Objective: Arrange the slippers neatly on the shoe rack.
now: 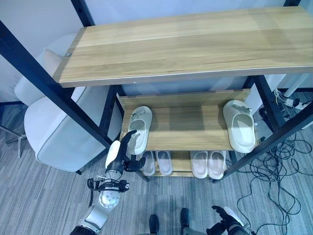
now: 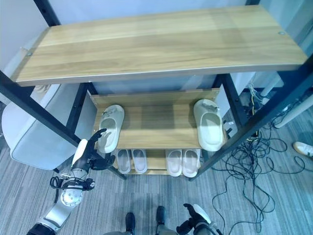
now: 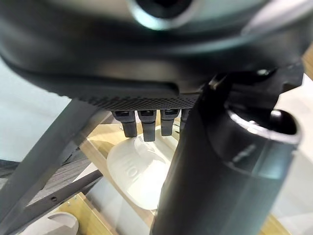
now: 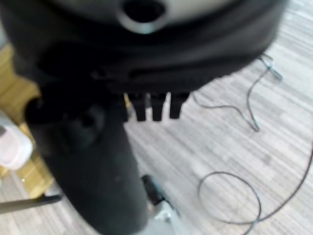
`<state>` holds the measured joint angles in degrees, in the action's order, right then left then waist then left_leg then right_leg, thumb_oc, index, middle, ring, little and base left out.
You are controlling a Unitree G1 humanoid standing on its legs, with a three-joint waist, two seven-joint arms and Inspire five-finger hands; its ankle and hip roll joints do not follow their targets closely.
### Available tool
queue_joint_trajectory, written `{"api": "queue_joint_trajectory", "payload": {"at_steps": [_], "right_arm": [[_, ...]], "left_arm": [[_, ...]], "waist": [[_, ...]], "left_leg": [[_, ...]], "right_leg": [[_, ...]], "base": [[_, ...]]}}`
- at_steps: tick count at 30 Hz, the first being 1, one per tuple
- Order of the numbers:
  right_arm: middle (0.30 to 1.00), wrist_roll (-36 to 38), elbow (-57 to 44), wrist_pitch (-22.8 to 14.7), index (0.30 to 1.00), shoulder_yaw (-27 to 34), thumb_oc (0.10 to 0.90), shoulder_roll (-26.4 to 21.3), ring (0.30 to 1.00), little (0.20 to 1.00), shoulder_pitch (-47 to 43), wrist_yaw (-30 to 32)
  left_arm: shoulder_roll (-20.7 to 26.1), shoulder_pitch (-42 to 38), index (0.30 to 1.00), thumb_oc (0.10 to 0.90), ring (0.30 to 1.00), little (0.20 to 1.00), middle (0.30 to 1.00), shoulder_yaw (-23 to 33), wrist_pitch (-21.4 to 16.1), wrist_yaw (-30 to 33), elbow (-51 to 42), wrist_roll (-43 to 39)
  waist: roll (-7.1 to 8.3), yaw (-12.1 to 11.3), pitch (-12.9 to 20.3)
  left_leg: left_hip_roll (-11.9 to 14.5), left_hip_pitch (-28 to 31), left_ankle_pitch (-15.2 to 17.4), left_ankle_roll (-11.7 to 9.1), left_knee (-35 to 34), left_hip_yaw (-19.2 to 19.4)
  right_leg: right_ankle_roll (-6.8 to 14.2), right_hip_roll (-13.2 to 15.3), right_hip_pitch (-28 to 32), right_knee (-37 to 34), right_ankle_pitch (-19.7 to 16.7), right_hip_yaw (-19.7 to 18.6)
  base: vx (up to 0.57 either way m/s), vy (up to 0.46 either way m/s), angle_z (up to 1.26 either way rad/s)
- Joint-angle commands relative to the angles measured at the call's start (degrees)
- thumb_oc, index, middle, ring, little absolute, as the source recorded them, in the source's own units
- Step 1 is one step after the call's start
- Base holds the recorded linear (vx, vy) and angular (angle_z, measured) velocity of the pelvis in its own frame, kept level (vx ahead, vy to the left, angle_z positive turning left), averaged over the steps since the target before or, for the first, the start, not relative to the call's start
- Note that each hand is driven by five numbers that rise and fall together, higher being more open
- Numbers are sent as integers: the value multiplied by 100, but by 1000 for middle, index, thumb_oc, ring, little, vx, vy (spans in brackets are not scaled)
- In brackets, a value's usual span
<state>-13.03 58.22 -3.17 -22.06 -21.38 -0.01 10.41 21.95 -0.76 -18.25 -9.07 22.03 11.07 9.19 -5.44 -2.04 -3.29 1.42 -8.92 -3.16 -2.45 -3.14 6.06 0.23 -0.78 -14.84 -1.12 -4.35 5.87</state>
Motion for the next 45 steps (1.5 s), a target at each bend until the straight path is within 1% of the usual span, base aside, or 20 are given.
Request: {"api": "queue_joint_trajectory", "payload": {"at_steps": [1,2,4,5,8,9,11,13,14,16,18,19,23,27,28,29,32,39,40,45], "right_arm": [[900,75,-41,-132,900,-202,800,96,900,900,19,207],[900,77,-73,-109,900,-199,800,75,900,900,-8,207],[900,76,-96,-99,900,-196,800,63,900,900,-15,197],[900,87,-120,-92,900,-182,800,54,900,900,-14,181],[900,94,-145,-85,900,-179,800,47,900,900,-19,167],[900,90,-129,-75,900,-160,800,50,900,900,-11,162],[900,94,-134,-62,900,-145,800,40,900,900,-3,154],[900,90,-164,-49,900,-125,800,40,900,900,6,138],[900,90,-165,-49,900,-127,800,38,900,900,6,137],[900,85,-205,-40,900,-122,800,-2,900,900,-24,141],[900,77,-205,-44,900,-127,800,-12,900,900,-33,147],[900,77,-205,-45,900,-127,800,-12,900,900,-33,147],[900,76,-227,-72,900,-142,800,-43,900,900,-7,147],[900,97,-219,-113,900,-174,800,-100,900,900,-10,144],[900,98,-219,-113,900,-169,800,-98,900,900,-12,144],[900,116,-215,-137,900,-182,800,-120,900,900,-7,151],[900,133,-150,-166,900,-175,800,-134,900,900,-4,158],[900,151,-102,-255,900,-181,800,-161,900,900,8,147],[900,160,-70,-281,900,-183,800,-155,900,900,18,152],[900,168,-60,-323,900,-187,800,-164,900,900,25,118]], "left_arm": [[106,-1695,900,800,900,900,900,686,-318,490,58,-290],[78,-1740,900,800,900,900,900,715,-379,482,-41,-514],[78,-1736,900,800,900,900,900,753,-429,458,-124,-634],[89,-1675,900,800,900,900,900,824,-518,399,-343,-844],[98,-1576,900,800,900,900,900,894,-560,315,-538,-992],[92,-1456,900,800,900,900,900,961,-642,222,-781,-1191],[101,-1382,900,800,900,900,900,1017,-659,189,-939,-1260],[63,-1298,900,800,900,900,900,1100,-720,147,-1210,-1440],[62,-1292,900,800,900,900,900,1104,-715,144,-1220,-1442],[43,-1307,900,800,900,900,900,1180,-739,184,-1399,-1527],[74,-1339,900,800,900,900,900,1231,-690,293,-1463,-1307],[73,-1339,900,800,900,900,900,1231,-690,294,-1463,-1307],[212,-1487,900,800,900,900,900,1282,-545,495,-1347,-817],[481,-1809,900,800,900,900,900,1201,-298,713,-917,-150],[481,-1825,900,800,900,900,900,1192,-303,722,-900,-143],[611,-1910,900,800,900,900,900,1132,-244,755,-739,52],[806,-2089,900,800,900,900,900,1012,-160,784,-419,360],[1127,-2371,900,800,900,900,900,719,-26,775,133,833],[1197,-2460,900,800,900,900,900,594,0,742,283,953],[1353,-2510,900,800,900,900,900,430,43,635,565,1162]], "waist": [[340,191,397],[318,197,371],[304,193,358],[274,181,331],[246,163,314],[210,147,293],[187,139,280],[119,115,240],[117,116,234],[22,102,184],[-38,101,173],[-39,101,171],[-104,115,170],[-158,144,140],[-156,141,138],[-174,162,121],[-193,186,114],[-185,234,116],[-171,243,118],[-149,272,120]], "left_leg": [[-226,-267,-117,-146,-186,-209],[-232,-274,-125,-148,-186,-196],[-230,-278,-130,-146,-186,-190],[-235,-277,-136,-145,-186,-163],[-227,-257,-136,-147,-186,-134],[-230,-236,-132,-148,-186,-126],[-230,-214,-128,-150,-186,-117],[-251,-177,-119,-150,-186,-107],[-251,-170,-118,-150,-186,-107],[-256,-146,-124,-156,-186,-83],[-262,-120,-116,-160,-186,-67],[-262,-118,-116,-160,-186,-67],[-265,-74,-104,-167,-186,-52],[-255,-78,-98,-178,-186,-41],[-256,-79,-99,-178,-186,-41],[-255,-91,-102,-179,-186,-37],[-246,-113,-101,-179,-186,-22],[-224,-131,-91,-187,-186,-12],[-213,-150,-92,-190,-186,-9],[-213,-170,-87,-192,-186,-18]], "right_leg": [[768,386,255,-311,62,96],[767,389,226,-297,59,87],[764,391,207,-285,58,77],[764,399,194,-278,49,66],[766,406,209,-288,42,54],[763,404,229,-298,45,47],[762,406,249,-303,46,40],[762,413,279,-309,53,30],[762,413,286,-310,53,29],[764,430,299,-316,51,27],[771,439,326,-326,58,37],[771,439,328,-327,58,37],[776,442,380,-333,66,35],[789,460,362,-337,61,40],[789,460,360,-337,61,41],[795,468,342,-333,47,38],[805,469,321,-330,36,38],[811,453,300,-327,34,46],[815,456,288,-324,28,63],[814,454,263,-315,28,78]], "base": [[0,0,0],[0,0,0],[-11,-8,-2],[-14,-9,-5],[-3,-17,-12],[6,-15,-12],[-1,-13,-7],[0,0,0],[-2,-3,-4],[-8,-3,-3],[-1,3,-4],[0,0,0],[5,0,1],[6,-3,-1],[-3,-3,-3],[0,0,0],[0,0,0],[0,0,0],[0,0,0],[0,0,0]]}}
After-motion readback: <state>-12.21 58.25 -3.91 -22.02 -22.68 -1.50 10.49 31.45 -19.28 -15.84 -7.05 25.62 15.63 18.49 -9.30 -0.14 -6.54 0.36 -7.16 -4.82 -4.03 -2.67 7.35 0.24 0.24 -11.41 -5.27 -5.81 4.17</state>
